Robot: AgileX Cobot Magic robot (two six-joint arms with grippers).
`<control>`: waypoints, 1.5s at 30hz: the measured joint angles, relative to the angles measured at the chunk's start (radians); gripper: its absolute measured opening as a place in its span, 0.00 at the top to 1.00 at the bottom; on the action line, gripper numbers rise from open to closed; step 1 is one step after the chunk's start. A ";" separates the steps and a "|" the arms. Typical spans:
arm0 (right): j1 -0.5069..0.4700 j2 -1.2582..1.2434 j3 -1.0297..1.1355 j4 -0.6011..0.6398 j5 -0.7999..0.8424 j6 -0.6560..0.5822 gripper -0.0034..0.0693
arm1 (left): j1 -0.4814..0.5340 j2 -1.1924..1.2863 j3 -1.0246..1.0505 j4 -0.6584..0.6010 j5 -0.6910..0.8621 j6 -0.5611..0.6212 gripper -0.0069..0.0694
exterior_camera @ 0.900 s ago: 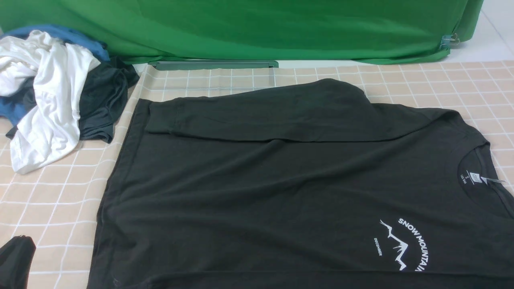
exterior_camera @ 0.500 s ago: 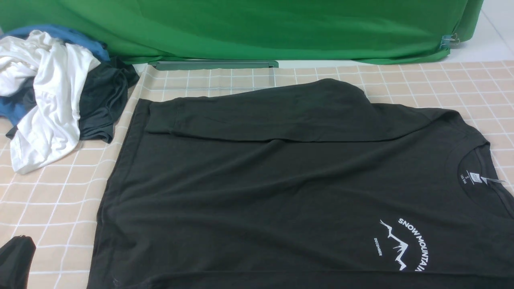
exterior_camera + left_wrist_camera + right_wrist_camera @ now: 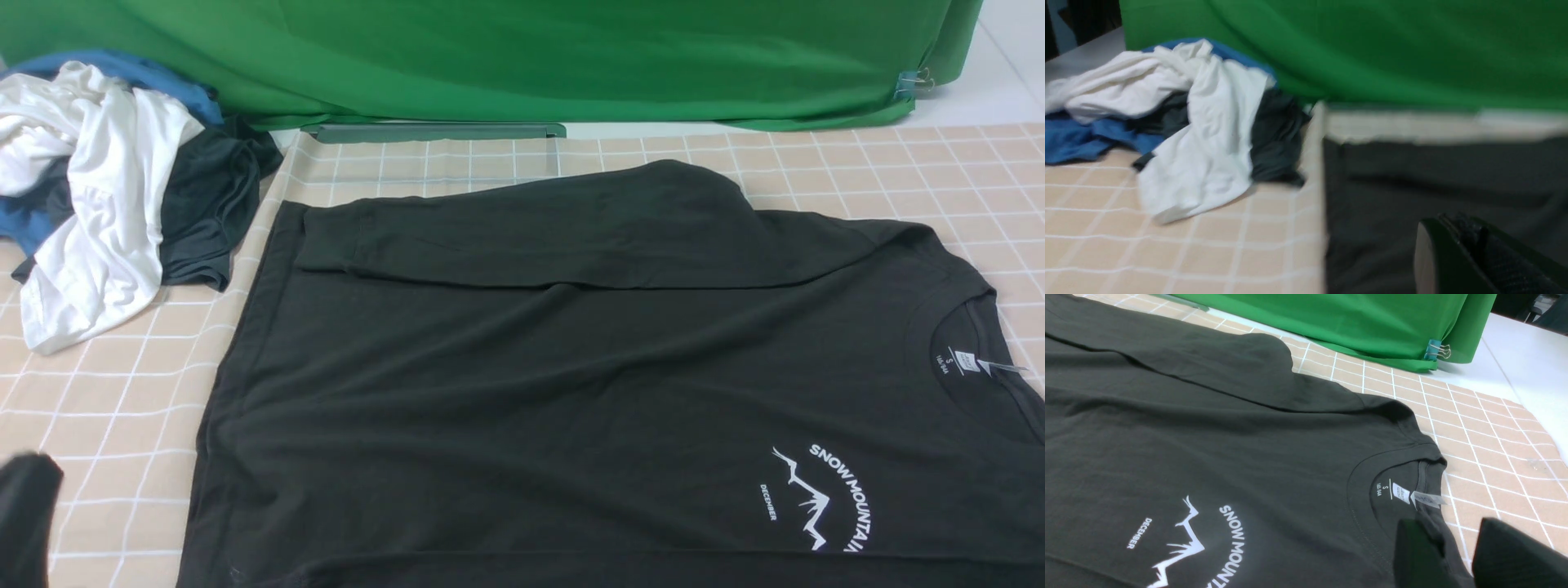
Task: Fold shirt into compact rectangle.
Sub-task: 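Grasp the left edge of the dark T-shirt lying flat on the table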
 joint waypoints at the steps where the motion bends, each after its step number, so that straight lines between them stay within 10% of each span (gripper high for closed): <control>1: 0.000 0.000 0.000 0.000 0.000 0.000 0.61 | 0.000 0.000 0.000 -0.043 -0.038 -0.007 0.88; 8: 0.000 0.000 0.000 0.000 0.000 0.000 0.61 | 0.000 0.000 0.000 -0.192 -0.362 -0.102 0.88; 15: 0.000 0.000 0.000 0.000 0.000 0.000 0.61 | 0.000 0.001 -0.056 -0.076 -0.724 -0.322 0.88; 25: 0.000 0.000 0.000 0.028 -0.136 0.109 0.61 | 0.000 0.290 -0.546 0.149 -0.053 -0.356 0.88; 28: 0.001 0.000 0.000 0.040 -0.300 0.359 0.61 | 0.000 0.508 -0.692 0.142 0.381 -0.234 0.88; 35: 0.001 0.000 0.000 0.049 -0.414 0.573 0.63 | 0.000 0.879 -0.703 0.062 0.836 0.009 0.88; 45: 0.001 0.026 -0.141 0.041 -0.419 0.595 0.77 | -0.001 1.122 -0.650 -0.007 0.865 0.082 0.88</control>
